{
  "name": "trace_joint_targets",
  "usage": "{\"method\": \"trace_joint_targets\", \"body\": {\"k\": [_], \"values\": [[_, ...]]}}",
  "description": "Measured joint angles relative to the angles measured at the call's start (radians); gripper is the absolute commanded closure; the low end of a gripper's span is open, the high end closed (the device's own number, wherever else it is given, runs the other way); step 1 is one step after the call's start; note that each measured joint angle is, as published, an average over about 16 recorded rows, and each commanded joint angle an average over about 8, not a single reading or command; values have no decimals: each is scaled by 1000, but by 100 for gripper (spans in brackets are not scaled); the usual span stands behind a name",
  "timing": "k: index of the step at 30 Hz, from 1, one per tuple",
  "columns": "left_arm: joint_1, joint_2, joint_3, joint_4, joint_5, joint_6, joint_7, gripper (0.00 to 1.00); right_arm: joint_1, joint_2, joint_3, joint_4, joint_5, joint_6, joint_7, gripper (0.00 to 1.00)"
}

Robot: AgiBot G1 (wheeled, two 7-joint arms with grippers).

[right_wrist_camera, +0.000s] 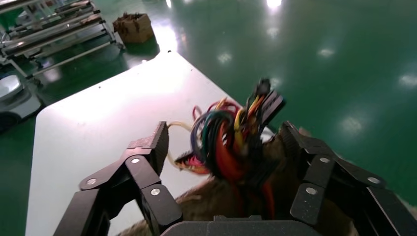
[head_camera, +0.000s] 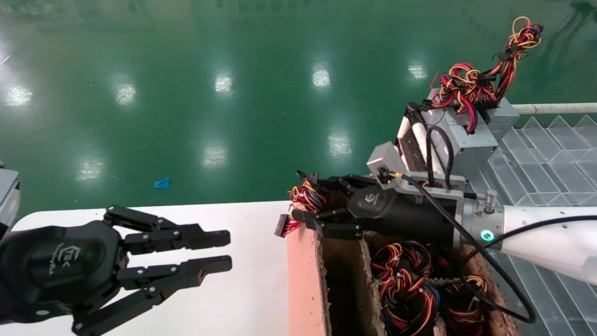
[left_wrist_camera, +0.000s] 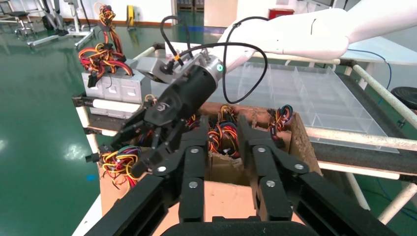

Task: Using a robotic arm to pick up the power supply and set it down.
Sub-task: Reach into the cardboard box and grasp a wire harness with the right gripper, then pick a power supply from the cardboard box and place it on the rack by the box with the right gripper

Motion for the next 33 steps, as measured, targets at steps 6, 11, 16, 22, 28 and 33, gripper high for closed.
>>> {"method": "trace_joint_targets", "body": {"k": [6, 11, 16, 22, 28, 33], "values": [[0, 0, 0, 0, 0, 0, 0, 100, -11, 13, -1, 4, -3, 0, 5, 100], [0, 0, 0, 0, 0, 0, 0, 100, -20, 21, 2, 13, 0, 5, 10, 100], [0, 0, 0, 0, 0, 0, 0, 100, -23, 25, 4, 22, 1, 12, 14, 100], [0, 0, 0, 0, 0, 0, 0, 100, -27, 31, 14, 32, 16, 10, 17, 100], [0, 0, 0, 0, 0, 0, 0, 100, -25, 52, 38, 50, 53, -7, 20, 100], [0, 0, 0, 0, 0, 0, 0, 100, -11, 85, 67, 90, 90, -27, 21, 100]]}}
